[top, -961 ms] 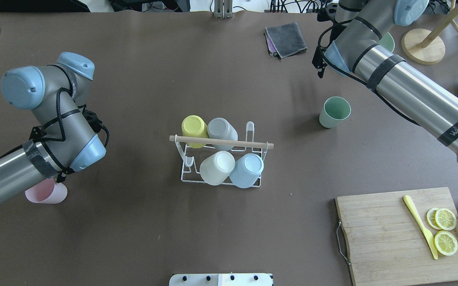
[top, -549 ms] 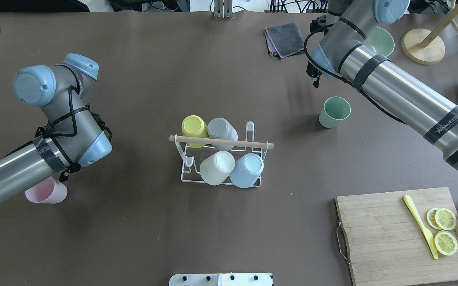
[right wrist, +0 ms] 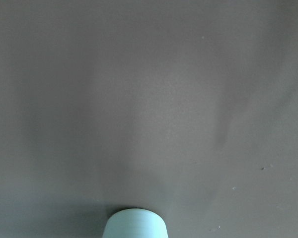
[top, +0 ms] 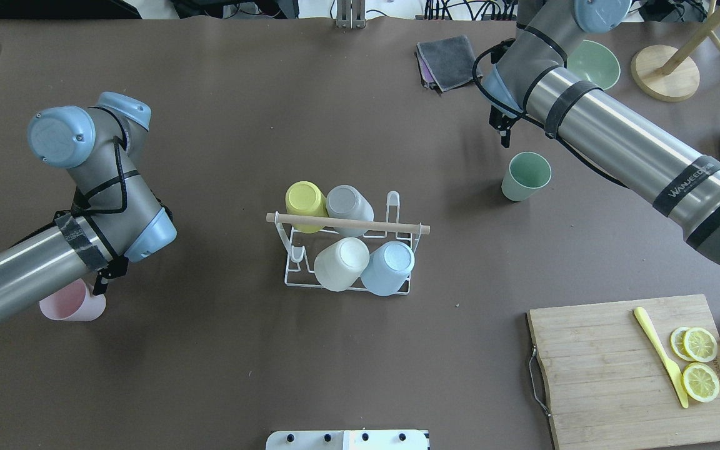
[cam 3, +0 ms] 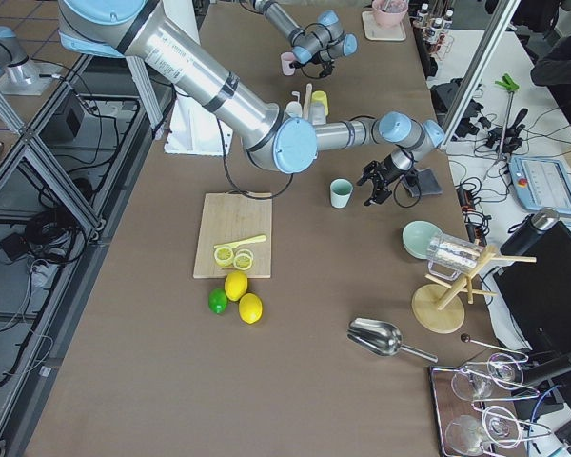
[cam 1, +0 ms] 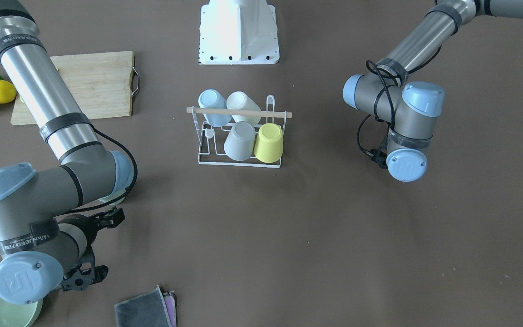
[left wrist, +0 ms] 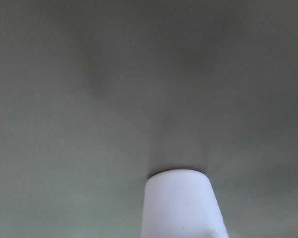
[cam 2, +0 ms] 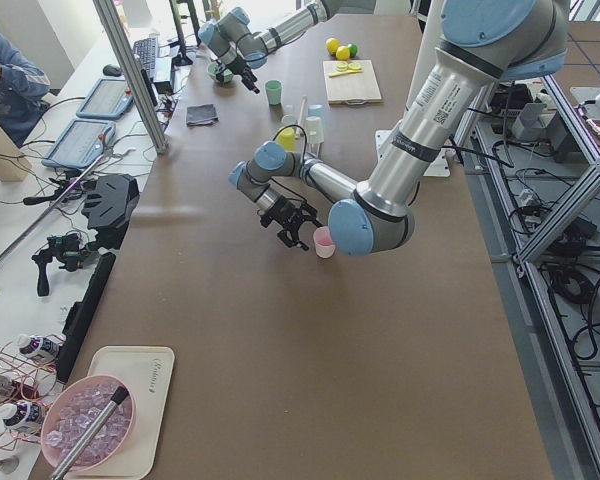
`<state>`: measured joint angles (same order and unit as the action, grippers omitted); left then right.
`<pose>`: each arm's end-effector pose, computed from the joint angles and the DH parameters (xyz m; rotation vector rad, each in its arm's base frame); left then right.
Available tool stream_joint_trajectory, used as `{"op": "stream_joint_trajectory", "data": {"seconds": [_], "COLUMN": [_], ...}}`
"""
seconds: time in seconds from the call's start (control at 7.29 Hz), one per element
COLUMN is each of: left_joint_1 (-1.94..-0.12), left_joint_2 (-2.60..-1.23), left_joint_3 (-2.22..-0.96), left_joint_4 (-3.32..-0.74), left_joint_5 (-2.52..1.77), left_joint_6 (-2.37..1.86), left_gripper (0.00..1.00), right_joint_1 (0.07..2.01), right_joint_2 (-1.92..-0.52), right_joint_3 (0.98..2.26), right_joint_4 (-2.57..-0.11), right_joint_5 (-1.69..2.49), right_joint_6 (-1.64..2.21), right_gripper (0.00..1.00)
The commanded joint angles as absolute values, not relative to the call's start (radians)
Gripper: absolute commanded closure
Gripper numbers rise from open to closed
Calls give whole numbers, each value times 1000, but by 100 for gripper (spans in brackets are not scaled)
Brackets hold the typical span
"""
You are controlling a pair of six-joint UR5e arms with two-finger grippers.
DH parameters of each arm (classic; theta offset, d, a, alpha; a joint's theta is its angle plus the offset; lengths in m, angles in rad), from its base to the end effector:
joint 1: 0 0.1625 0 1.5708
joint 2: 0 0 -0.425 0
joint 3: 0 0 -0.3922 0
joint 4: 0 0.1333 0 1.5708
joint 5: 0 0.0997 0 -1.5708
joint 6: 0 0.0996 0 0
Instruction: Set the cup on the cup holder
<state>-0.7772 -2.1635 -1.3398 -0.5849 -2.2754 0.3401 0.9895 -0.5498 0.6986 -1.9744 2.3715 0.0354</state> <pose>0.4086 -0.4984 0.4961 -0.7578 0.5453 0.8339 -0.4037 -0.7270 0.4187 -0.4747 -0.6905 -0.4119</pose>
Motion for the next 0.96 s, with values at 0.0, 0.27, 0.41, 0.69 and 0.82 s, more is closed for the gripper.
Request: {"op": "stream_joint_trajectory", "data": {"seconds": [0.0,0.27,0.41,0.69,0.82], "left_joint_1": [-776,-773,-772,-767,-765], "left_joint_2": [-2163,-2163,-2163,-2164,-2163], "left_joint_3": [-1290,-1267,-1266,-1266,-1266], "left_joint_4": [-549,-528,-514,-489,-477], "left_joint_5": [-2319,-2315,-2315,-2315,-2313], "left_joint_6": [368,376,376,376,376], "left_gripper": [2,2,2,2,3], "right_joint_1": [988,970,968,963,960], "right_joint_2": [-528,-523,-523,-512,-502], "right_joint_3": [634,588,557,538,525], "right_joint_4": [-1977,-1979,-1977,-2006,-2013], "right_joint_5": [2416,2436,2453,2461,2464], "right_joint_6": [29,29,26,8,8], "right_gripper": [0,0,0,0,0]}}
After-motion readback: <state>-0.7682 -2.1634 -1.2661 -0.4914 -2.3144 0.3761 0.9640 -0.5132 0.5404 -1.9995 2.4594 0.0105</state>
